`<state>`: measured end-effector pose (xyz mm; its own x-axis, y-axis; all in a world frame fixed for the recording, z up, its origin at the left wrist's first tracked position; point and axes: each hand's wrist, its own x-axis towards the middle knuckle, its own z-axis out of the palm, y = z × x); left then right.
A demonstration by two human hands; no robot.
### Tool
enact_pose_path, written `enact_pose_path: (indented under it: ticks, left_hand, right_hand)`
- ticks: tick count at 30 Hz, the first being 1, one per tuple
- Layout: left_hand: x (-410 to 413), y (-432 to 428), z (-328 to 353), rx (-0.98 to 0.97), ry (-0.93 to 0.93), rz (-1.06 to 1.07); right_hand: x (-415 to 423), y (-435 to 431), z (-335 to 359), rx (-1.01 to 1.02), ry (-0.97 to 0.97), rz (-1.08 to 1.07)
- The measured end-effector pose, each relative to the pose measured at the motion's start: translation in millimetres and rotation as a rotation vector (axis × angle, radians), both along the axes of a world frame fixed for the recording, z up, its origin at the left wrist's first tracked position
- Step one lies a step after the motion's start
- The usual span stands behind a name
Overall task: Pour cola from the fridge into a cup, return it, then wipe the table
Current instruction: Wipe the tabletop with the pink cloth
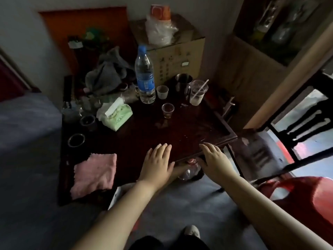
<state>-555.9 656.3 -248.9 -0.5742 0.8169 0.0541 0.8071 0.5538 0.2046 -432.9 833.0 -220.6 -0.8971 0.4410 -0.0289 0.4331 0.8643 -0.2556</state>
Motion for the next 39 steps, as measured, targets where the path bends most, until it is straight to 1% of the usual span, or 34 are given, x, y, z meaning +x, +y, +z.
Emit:
enact_pose_path:
  ticks: [2, 8, 12, 16, 19, 21, 24, 26, 34, 39]
  left_hand:
    - [6.3, 11.2, -10.3, -0.04, 0.006, 0.07]
    - [13.9, 22.1, -36.1, -0.273, -0.091, 0.198]
    - [5.7, 26.9, -56.3, -0.344, -0.145, 0.243]
    - [-9.6, 32.4, -76.1, -0.36, -0.154, 0.245]
    - [-21.6, 36.9, -90.6, -0.344, -0.155, 0.236]
    - [-27.7, 35.4, -102.0, -0.325, -0.138, 0.258]
    - [-32.2, 30.5, -118.4, -0.351, -0.166, 0.276]
    - [-31.3, 28.0, -126.2, -0.326, -0.16, 0.294]
    - [-31.0, 27.9, -127.9, -0.309, -0.147, 0.288]
    - [-30.4, 28.7, -130.1, -0.303, -0.141, 0.3]
  right_hand:
    - [-4.3, 23.5, -14.9, -0.034, -0.048, 0.054]
    - [-20.5, 58.7, -59.5, -0.135, -0.255, 0.183]
    - [-34.8, 69.7, -74.8, -0.135, -0.304, 0.237]
    - [-49.4, 78.8, -87.3, -0.082, -0.416, 0.249]
    - [-54.6, 86.0, -99.0, -0.065, -0.551, 0.233]
    - [-53.2, 90.3, -107.6, -0.025, -0.594, 0.248]
    - [-49.4, 93.8, -113.5, 0.014, -0.573, 0.27]
    - [-48.0, 94.9, -115.8, 0.02, -0.546, 0.28]
    - [-40.7, 99.2, -131.5, 0.009, -0.436, 0.285]
    - [-41.9, 100.1, -124.7, -0.089, -0.324, 0.244]
